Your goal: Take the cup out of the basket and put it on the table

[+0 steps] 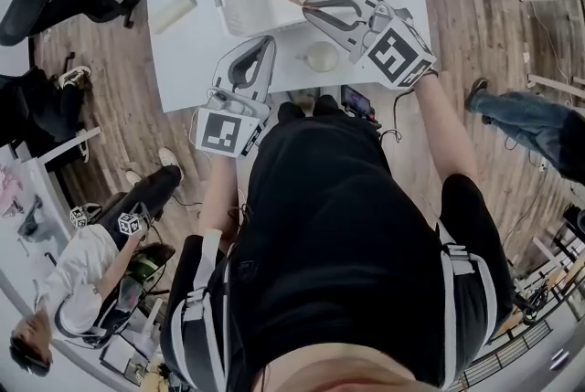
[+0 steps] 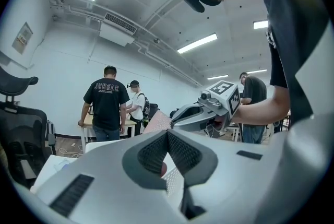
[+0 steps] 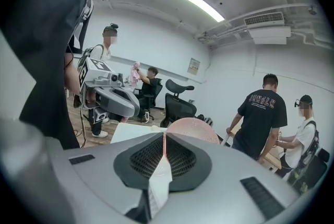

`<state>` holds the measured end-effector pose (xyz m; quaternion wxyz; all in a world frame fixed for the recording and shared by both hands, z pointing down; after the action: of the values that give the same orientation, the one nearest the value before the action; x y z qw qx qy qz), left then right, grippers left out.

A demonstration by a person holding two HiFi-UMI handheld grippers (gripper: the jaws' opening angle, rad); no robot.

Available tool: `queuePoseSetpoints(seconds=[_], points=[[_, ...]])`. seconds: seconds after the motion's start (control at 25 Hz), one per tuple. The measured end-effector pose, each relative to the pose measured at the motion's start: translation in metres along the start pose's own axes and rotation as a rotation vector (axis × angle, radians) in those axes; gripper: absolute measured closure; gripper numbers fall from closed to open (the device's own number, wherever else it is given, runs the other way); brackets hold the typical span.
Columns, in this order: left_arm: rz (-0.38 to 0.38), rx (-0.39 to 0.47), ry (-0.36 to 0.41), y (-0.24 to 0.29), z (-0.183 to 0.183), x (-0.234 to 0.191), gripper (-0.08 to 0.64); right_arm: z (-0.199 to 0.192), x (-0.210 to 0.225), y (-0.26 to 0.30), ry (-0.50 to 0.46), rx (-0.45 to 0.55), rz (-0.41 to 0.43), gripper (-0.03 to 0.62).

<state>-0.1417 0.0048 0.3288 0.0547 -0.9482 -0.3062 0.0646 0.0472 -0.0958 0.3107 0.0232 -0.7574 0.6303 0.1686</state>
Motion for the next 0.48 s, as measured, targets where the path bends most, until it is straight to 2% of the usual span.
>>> queuePoseSetpoints(seconds=[0.48], points=[[-0.024,0.007,0.004,0.007,0.002,0.011,0.543,0.006,-0.024,-0.029,0.088,0.092,-0.103,0.561]])
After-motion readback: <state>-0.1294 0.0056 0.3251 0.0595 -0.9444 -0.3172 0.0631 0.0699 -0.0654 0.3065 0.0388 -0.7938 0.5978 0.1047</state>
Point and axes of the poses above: the fingertips, and each gripper's own axes: y forward along the fingers, x to its right, z out of its top, the point moved 10 cm from there along -y, backward along the fingers, and after that the axes turned 14 degrees about x, right-handed, at the moved point
